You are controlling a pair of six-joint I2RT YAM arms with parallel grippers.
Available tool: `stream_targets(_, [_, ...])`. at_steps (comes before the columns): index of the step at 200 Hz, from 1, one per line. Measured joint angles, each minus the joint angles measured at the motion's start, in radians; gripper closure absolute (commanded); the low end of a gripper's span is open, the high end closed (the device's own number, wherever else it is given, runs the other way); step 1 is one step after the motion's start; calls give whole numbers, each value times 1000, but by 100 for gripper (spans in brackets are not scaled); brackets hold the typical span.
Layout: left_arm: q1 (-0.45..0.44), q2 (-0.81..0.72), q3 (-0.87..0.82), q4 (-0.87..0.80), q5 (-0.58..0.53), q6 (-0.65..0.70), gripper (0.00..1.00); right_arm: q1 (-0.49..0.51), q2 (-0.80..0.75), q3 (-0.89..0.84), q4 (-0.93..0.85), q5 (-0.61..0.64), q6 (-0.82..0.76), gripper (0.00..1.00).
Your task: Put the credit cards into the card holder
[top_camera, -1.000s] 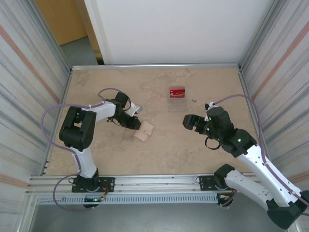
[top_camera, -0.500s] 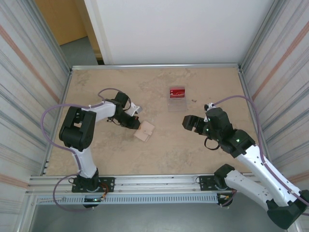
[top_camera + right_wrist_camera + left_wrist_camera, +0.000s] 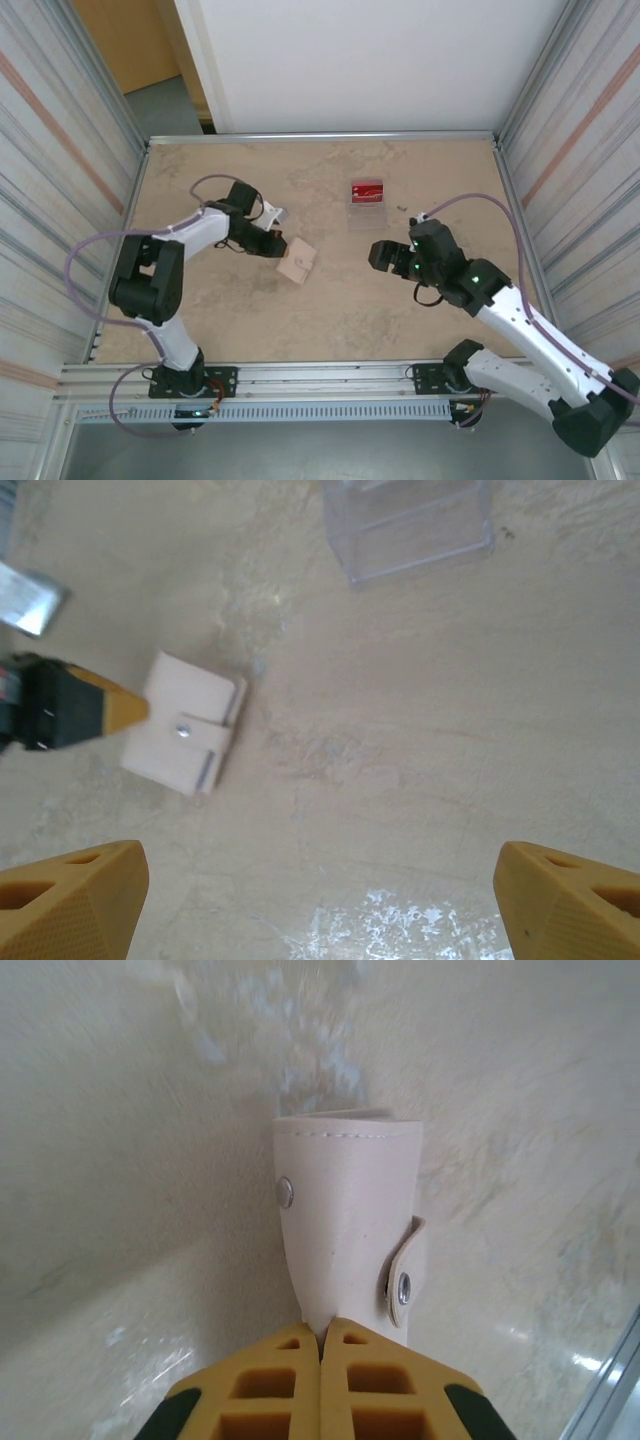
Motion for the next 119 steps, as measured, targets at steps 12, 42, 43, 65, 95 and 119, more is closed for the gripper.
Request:
stream_targets(12, [26,-66,-2,3,2,-15,100,37,60,35,6,14,0,12])
stream_targets(42, [108,-270,-61,48,-1,-57,100,128,225,158,33,62,-3,13])
stream_targets(43, [113,-281,-66,51,0,-61,100,132,233,164,35,63,-3,13])
stream_targets(65, [191,-409,-169,124,25,-120,100,183,339,257,55,85,-15,14])
stream_targets(95, [254,-457,-269,200,82,-194,100,230,486,396,65,92,-46,16])
stream_targets(119, [253,-454,-269,229,103,-207,100,257,562,459,83,99,-59,23])
